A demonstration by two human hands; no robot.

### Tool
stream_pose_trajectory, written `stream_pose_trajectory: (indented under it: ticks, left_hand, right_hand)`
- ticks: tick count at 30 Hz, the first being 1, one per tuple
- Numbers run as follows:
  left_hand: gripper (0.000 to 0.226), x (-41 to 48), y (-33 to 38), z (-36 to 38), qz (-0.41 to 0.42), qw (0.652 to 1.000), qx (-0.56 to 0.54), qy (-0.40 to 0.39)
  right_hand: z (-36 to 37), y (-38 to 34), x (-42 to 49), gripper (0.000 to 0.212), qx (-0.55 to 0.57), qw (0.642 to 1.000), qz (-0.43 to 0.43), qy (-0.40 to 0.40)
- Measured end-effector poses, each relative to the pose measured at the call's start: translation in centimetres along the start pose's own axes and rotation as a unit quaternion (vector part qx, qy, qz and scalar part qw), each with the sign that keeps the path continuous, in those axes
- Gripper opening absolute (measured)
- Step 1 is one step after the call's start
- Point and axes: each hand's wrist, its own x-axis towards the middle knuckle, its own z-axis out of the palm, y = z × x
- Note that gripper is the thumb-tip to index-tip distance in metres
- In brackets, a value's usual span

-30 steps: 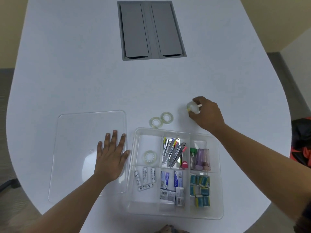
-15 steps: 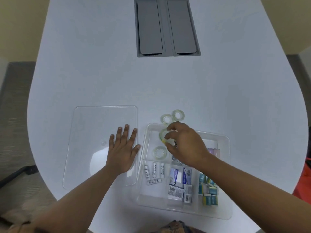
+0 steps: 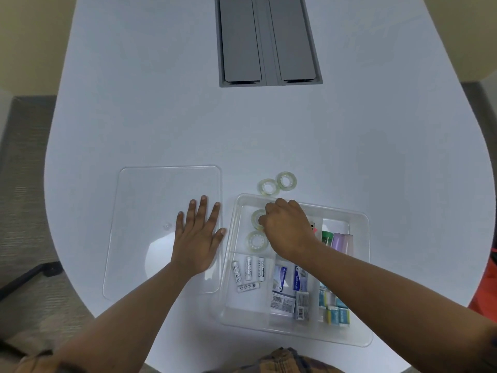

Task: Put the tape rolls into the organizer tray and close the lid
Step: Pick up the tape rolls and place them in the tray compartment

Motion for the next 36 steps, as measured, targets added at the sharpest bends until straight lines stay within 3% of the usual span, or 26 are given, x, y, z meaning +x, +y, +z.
stream_pose_trajectory:
  ticks: [6, 9, 12, 17, 23, 26, 29, 33, 36]
  left_hand:
    - [0.063, 0.0, 0.0, 0.0, -0.002, 1.000, 0.000, -0.002]
    - [0.063, 0.0, 0.0, -0.1, -0.004, 1.000, 0.004, -0.008]
    - [0.063, 0.0, 0.2, -0.4, -0.010, 1.000, 0.001, -0.015]
    - [0.071, 0.2, 0.3, -1.3, -0.005, 0.999, -0.014, -0.031]
    - [0.080, 0.9, 2.0, -3.6, -0.060, 0.994, -0.085, 0.019]
    - [0.060, 2.5, 3.8, -5.8, -0.085, 0.978, -0.164, 0.092]
    - [0.039, 5.0, 6.5, -8.0, -0.046, 0.968, -0.203, 0.143]
    - [0.051, 8.5, 10.7, -8.6, -0.005, 0.979, -0.183, 0.090]
    - [0.057, 10.9, 13.2, -8.0, -0.039, 0.994, -0.103, 0.028]
  right_hand:
    - [0.8, 0.0, 0.0, 0.010, 0.013, 0.999, 0.004, 0.035]
    - [0.8, 0.5, -0.5, 0.019, 0.082, 0.995, 0.013, 0.055]
    - [0.3, 1.6, -1.9, 0.017, 0.155, 0.979, 0.025, 0.129]
    - [0.8, 4.5, -3.9, 0.034, 0.184, 0.955, 0.077, 0.222]
    - [2.5, 6.6, -4.4, 0.051, 0.202, 0.956, 0.134, 0.167]
    - [3.4, 6.5, -4.3, 0.053, 0.191, 0.959, 0.139, 0.156]
    - [4.2, 6.1, -4.1, 0.057, 0.166, 0.960, 0.148, 0.171]
    - [4.6, 5.9, -4.0, 0.059, 0.153, 0.956, 0.157, 0.193]
    - [5.0, 6.1, -4.0, 0.057, 0.153, 0.956, 0.154, 0.195]
